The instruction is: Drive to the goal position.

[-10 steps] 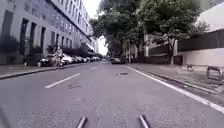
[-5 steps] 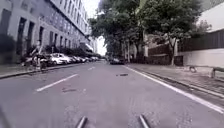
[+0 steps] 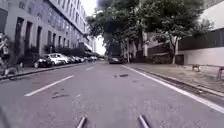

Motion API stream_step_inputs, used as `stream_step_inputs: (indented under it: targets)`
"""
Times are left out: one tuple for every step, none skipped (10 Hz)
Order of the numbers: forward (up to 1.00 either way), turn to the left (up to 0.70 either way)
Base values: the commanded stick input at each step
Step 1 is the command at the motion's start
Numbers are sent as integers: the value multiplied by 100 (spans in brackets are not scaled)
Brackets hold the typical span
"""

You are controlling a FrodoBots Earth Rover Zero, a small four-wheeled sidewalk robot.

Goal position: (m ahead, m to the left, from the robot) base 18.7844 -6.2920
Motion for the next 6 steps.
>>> stream_step_inputs:
  targets:
    - [70,0]
    - [70,0]
    - [70,0]
    - [70,0]
    - [70,0]
    - [70,0]
